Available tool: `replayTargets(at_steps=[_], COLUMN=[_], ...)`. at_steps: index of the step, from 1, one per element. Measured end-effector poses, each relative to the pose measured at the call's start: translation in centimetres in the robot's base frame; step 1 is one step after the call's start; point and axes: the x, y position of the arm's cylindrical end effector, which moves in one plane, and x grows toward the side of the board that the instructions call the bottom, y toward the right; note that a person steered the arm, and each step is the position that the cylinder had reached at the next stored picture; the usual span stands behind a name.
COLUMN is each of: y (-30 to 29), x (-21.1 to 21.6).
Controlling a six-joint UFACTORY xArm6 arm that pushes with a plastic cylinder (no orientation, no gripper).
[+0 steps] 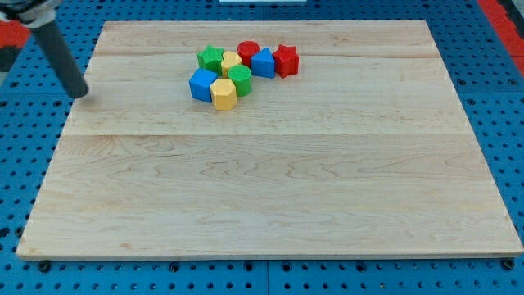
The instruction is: Slide the blue cube along with yellow hexagon right and down a bit
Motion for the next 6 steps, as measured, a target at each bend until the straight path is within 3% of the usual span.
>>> replayTargets(at_steps=[2, 4, 6], y=[7.2, 18.1, 20.2], x=[-2.9, -2.0, -1.2])
